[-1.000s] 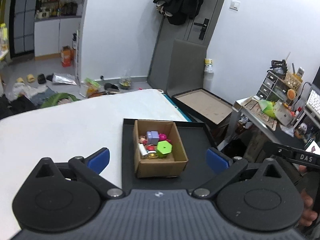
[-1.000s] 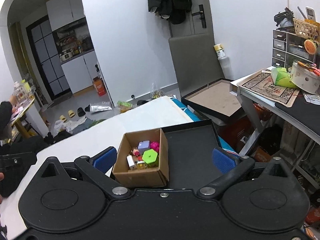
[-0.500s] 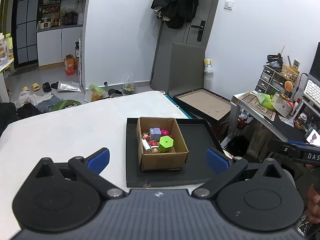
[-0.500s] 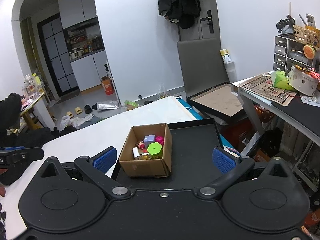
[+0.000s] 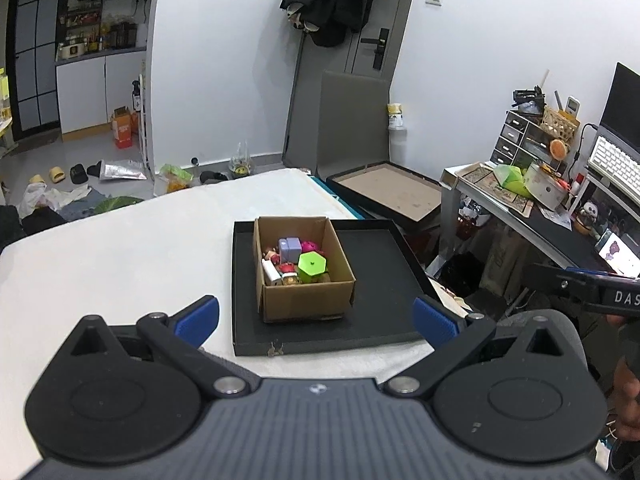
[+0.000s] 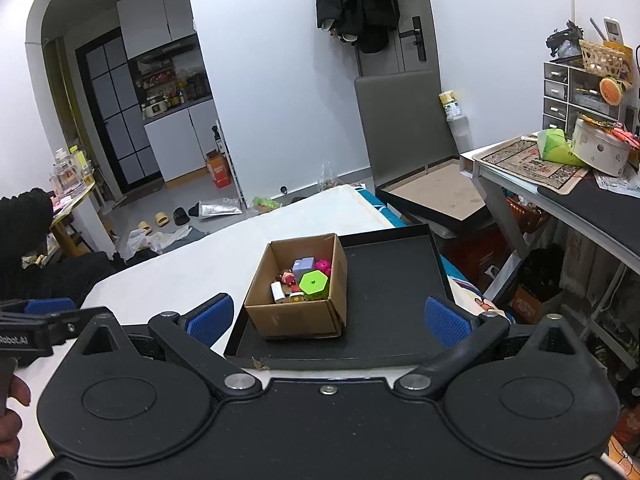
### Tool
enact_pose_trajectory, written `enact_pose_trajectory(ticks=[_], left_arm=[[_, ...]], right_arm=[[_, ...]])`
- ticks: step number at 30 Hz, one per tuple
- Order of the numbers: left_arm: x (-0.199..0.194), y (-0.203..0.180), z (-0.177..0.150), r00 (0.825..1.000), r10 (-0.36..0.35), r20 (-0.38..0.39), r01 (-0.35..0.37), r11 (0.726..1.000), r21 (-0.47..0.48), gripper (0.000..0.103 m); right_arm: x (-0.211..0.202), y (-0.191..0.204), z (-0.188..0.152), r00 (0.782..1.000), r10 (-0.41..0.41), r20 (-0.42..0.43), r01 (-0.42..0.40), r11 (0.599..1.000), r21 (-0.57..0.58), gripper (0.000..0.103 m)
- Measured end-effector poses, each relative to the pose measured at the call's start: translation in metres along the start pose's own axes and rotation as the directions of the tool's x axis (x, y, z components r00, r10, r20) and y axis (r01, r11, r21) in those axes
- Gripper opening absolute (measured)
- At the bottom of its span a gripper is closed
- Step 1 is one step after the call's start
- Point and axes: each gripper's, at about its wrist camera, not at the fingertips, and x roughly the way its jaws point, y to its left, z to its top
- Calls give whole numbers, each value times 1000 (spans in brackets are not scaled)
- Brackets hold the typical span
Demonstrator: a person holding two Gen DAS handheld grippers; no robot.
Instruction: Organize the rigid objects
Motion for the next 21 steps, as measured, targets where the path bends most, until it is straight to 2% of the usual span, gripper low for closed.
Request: enact_pose_trajectory(ticks=[21], left_arm=[[-11, -7, -6, 1000, 0, 20, -1, 1000, 28, 102]], right_arm=[[-8, 1, -2, 1000, -15, 11, 15, 1000, -7, 103]])
